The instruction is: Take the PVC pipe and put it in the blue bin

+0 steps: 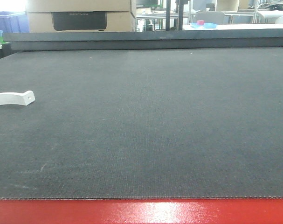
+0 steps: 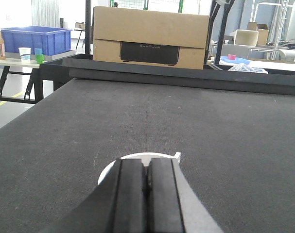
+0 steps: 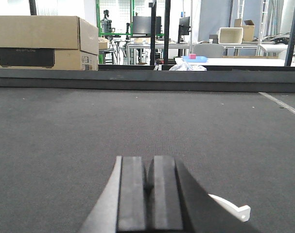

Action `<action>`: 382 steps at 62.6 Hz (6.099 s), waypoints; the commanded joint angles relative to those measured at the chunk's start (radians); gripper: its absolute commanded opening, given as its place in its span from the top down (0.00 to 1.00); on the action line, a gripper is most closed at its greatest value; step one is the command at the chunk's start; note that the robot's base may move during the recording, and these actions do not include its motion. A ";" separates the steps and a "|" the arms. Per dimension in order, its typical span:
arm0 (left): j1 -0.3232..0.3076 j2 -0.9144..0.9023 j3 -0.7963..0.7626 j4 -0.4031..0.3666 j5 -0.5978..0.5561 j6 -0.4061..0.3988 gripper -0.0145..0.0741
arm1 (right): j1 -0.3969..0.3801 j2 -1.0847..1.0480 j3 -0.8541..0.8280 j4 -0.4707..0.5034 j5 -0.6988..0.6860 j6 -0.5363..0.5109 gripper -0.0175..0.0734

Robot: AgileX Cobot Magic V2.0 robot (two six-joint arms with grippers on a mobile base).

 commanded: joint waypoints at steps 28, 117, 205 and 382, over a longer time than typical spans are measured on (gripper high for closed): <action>0.005 -0.006 -0.002 0.002 -0.014 0.001 0.96 | 0.004 -0.008 0.000 0.001 -0.022 -0.001 0.99; 0.005 0.317 -0.630 0.029 0.182 0.115 0.96 | 0.004 0.306 -0.530 0.001 -0.105 -0.144 0.99; 0.005 1.187 -0.813 -0.210 0.483 0.115 0.96 | -0.033 1.416 -1.024 -0.062 0.860 0.270 0.97; 0.162 1.687 -1.295 0.012 0.950 0.143 0.93 | 0.203 1.425 -1.114 -0.049 0.805 0.204 0.99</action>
